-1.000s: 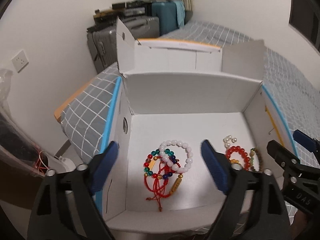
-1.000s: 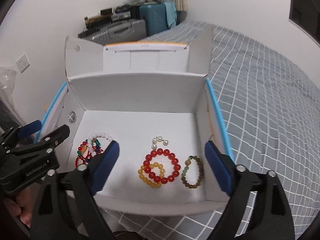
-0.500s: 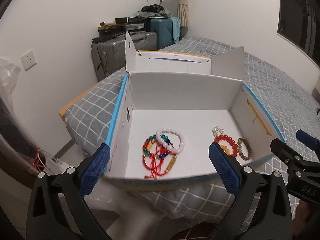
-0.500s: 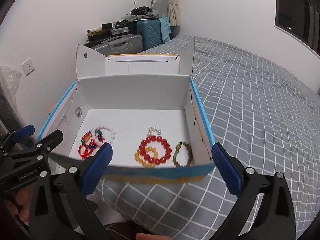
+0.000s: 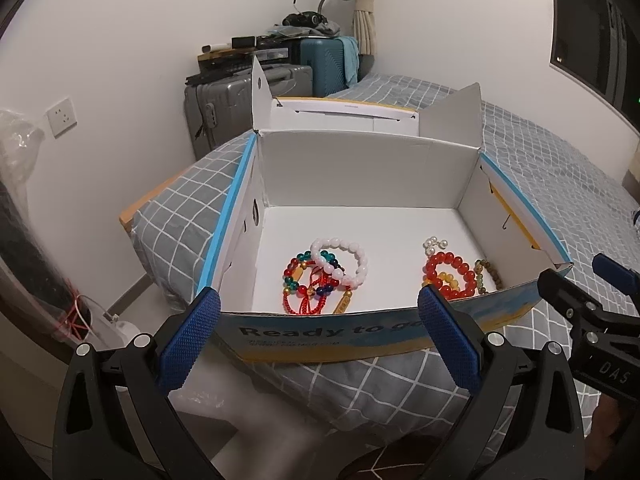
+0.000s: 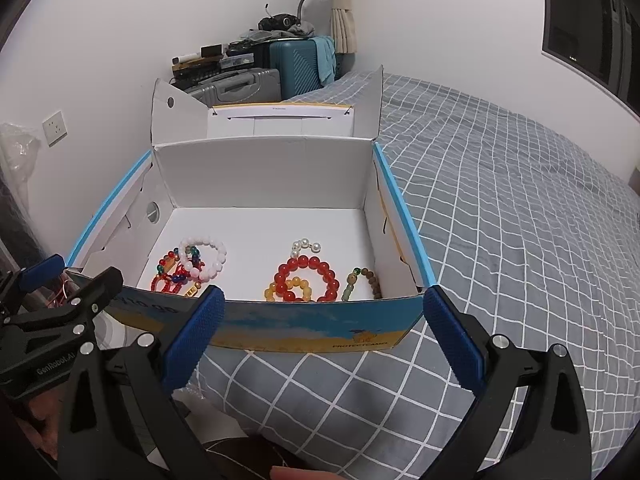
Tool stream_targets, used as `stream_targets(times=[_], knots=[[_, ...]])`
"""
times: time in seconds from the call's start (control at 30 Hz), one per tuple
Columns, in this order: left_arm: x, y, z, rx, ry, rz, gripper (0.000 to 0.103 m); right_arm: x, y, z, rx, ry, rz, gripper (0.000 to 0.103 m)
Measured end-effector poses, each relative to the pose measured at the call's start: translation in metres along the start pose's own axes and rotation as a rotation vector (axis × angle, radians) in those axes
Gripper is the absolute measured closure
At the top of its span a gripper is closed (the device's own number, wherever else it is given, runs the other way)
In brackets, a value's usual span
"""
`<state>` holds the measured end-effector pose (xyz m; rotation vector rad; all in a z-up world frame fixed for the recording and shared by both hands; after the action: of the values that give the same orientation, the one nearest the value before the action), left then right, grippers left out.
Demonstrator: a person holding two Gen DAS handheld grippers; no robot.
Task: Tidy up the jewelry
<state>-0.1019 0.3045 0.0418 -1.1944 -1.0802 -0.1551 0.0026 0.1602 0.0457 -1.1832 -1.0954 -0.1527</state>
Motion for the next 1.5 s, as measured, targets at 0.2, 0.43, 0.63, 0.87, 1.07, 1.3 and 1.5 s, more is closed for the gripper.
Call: stream_targets(times=[0.2,0.43,0.63,0.87,1.07,1.3,1.5], knots=[[0.0007,-0.0007,0.0008,0.007,0.004,-0.001,0.006,0.0001,-0.0023,-0.0002,0.001,-0.002,-0.004,0.008],[0.0012,-0.002,-0.0029,0.001,0.019,-0.002,0.006,-0.0005,-0.003,-0.0012,0.001,-0.001,-0.003,0.008],[0.0008,-0.0032,-0.0039,0.005,0.021,-0.012,0.006,-0.0006,-0.0022,-0.0005,-0.002,-0.001,-0.004,0.008],[0.0019,-0.003,-0.0042,0.003,0.018,-0.014,0.006,-0.0011,-0.0028,-0.0013,-0.001,-0.003,-0.002,0.008],[0.0007,-0.0023,-0.0073,0.007,0.031,-0.01,0.006,-0.0022,-0.0029,-0.0021,-0.002,-0.003,-0.001,0.008],[0.0,-0.0009,-0.0055,-0.006,0.017,-0.002,0.006,-0.0035,-0.002,-0.0015,-0.006,-0.004,-0.001,0.008],[0.0013,-0.0013,-0.0038,-0.01,0.002,0.003,0.006,-0.0057,-0.0004,-0.0023,-0.006,-0.002,0.003,0.008]])
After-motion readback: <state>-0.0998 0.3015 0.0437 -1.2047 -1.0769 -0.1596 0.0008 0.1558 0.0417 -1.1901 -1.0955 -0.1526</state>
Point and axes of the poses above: each gripper's, at about its wrist camera, not at the fingertips, and y roughly the way its jaws point, z to its left, x to its top, the point moved 3 cm from there along y, roughly the way its jaws point, and after that the axes turned 3 degrees about -y, right-handed, at the moved point
